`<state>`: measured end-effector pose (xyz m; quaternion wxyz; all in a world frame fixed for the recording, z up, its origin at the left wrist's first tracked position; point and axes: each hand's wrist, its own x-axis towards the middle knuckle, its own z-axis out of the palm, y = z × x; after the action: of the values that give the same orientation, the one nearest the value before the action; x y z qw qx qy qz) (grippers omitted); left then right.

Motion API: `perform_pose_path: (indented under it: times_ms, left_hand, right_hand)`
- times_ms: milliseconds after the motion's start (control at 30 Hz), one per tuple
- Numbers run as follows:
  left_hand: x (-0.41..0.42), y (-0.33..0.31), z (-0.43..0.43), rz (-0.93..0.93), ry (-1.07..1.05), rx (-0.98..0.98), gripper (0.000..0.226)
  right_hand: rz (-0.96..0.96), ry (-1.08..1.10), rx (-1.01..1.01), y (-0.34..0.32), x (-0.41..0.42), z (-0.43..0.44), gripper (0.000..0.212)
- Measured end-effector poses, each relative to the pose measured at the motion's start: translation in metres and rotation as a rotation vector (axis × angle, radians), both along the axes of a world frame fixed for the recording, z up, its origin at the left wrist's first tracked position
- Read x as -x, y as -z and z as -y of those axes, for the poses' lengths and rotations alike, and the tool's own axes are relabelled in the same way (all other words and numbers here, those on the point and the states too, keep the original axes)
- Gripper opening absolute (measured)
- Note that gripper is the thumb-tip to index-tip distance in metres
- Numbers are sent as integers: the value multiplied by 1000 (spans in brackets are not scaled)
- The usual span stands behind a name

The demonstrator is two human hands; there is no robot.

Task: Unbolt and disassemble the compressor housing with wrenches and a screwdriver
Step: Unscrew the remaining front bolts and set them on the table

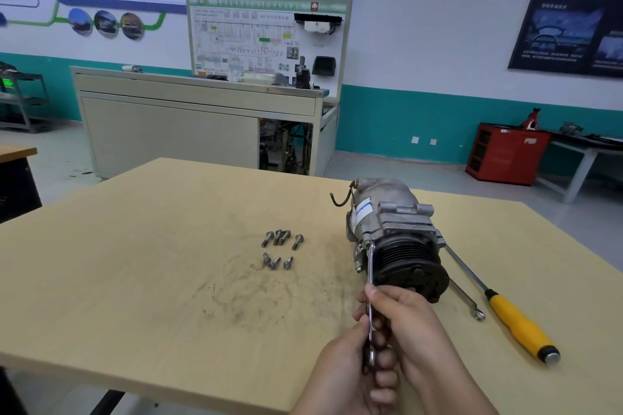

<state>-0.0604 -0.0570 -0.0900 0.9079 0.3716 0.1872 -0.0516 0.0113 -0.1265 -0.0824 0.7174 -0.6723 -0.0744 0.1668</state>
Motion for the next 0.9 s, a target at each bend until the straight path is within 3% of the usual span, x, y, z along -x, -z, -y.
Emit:
perform_pose_path:
  times_ms: [67, 200, 267, 433, 567, 733, 900]
  left_hand:
    - [-2, 3, 3, -25, -51, -153, 39]
    - [-3, 12, 6, 7, -103, -677, 26]
    - [-4, 11, 8, 25, -117, -766, 26]
    - [-9, 7, 13, 71, -73, -764, 28]
    - [-12, 5, 16, 86, -25, -586, 25]
    - [-12, 3, 19, 96, 14, -418, 25]
    - [-9, -5, 22, 88, 13, -177, 29]
  right_hand:
    - [-27, 1, -26, 1, -2, 0, 22]
    - [-34, 7, -2, 3, -4, 3, 22]
    - [-18, 15, 22, 3, -6, 4, 24]
    - [67, 64, 80, 1, -9, 9, 26]
    - [103, 74, 126, -3, -11, 15, 24]
    - [-155, -163, 78, -11, -21, 27, 28]
    - [-292, -252, -132, -10, -25, 33, 21]
